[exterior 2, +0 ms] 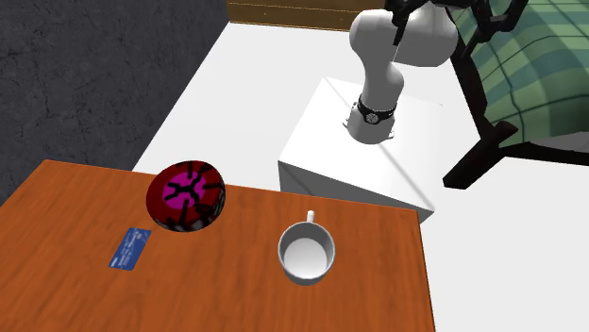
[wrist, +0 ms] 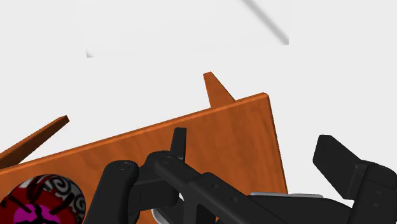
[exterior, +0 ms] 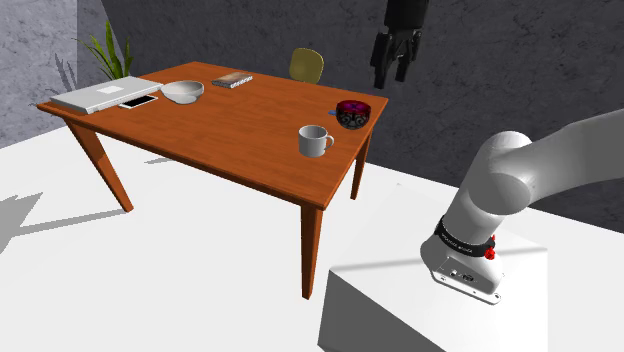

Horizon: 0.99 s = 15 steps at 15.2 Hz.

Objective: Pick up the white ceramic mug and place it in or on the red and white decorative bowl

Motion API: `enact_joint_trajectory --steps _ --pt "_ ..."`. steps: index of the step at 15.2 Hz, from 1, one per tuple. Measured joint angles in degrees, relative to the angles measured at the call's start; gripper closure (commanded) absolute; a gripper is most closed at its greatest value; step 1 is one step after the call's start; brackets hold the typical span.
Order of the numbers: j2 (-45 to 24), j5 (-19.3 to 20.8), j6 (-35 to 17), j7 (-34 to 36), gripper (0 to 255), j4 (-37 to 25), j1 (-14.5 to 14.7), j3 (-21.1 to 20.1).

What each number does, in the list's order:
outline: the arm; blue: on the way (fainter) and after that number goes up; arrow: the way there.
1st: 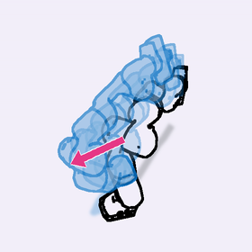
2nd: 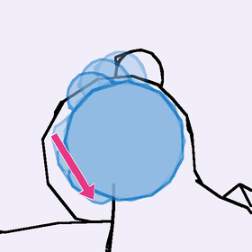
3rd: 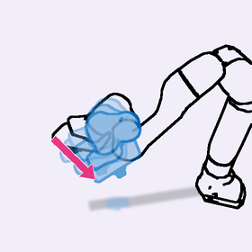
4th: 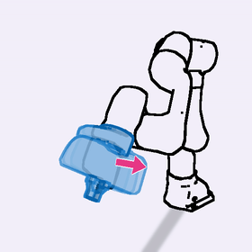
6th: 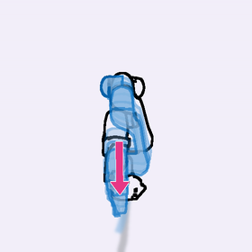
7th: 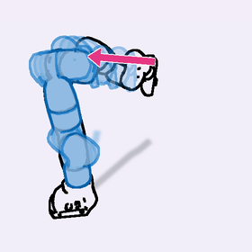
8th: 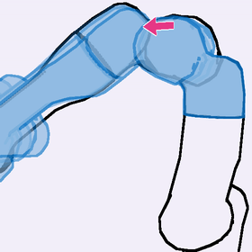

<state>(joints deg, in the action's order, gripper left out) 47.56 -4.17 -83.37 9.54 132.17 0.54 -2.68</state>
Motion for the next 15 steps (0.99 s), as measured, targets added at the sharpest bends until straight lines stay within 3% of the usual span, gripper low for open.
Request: enact_joint_trajectory --steps 4,15 --pt "-2.84 0.43 -3.69 -0.55 0 1.13 -0.14 -0.04" --pt "-22.19 2.8 -21.88 -2.06 0 0.95 -0.96 -0.6"
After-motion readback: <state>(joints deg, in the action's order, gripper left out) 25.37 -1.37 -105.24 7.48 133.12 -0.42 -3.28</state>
